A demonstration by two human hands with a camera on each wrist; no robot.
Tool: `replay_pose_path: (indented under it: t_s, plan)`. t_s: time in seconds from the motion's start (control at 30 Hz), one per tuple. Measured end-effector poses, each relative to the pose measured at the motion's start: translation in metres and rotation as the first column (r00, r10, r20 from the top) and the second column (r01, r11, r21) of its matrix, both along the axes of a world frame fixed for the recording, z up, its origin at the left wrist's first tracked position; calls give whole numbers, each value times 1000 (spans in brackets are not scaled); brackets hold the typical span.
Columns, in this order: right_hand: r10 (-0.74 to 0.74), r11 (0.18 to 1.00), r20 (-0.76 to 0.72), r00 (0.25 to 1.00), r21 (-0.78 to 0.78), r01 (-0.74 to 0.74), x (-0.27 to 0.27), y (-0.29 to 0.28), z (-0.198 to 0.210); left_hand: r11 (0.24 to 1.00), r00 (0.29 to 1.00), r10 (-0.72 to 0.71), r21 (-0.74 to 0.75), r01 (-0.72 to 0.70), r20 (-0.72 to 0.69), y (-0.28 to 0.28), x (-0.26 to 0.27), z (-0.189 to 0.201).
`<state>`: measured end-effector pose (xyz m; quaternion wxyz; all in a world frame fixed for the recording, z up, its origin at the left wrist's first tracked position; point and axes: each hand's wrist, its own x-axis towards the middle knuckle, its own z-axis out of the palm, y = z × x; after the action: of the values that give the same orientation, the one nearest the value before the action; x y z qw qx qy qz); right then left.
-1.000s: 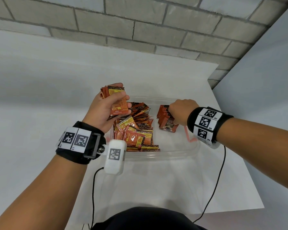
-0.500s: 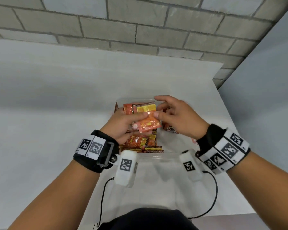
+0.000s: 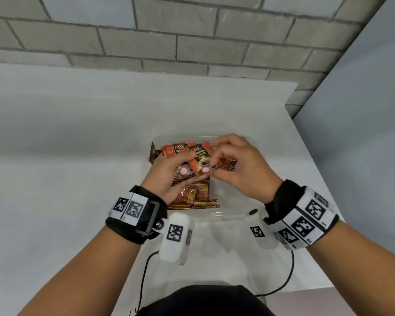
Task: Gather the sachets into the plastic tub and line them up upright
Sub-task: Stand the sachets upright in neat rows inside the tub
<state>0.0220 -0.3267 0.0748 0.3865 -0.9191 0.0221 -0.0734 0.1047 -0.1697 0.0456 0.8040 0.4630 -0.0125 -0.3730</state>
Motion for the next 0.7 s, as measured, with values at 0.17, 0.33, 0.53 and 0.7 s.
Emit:
replay_pose_path:
  t_s: [0.17,0.33,0.53,0.7]
  plan:
    - [-16,1000,-32,999,8,16,-1,-4,6,1000,996,12,21,-14,88,2,5,0]
    - [-4,993,4,1000,-121,5,11,-11,19,995,981,-79,66,68,180,-2,6,1]
    - [54,972,-263,963,-205,-111,19,-18,35,992,977,-82,108,61,199,-8,5,-1]
    - [-70,910,-473,878,-391,-138,25,-41,25,989,994,90,111,-97,65,-3,16,-12]
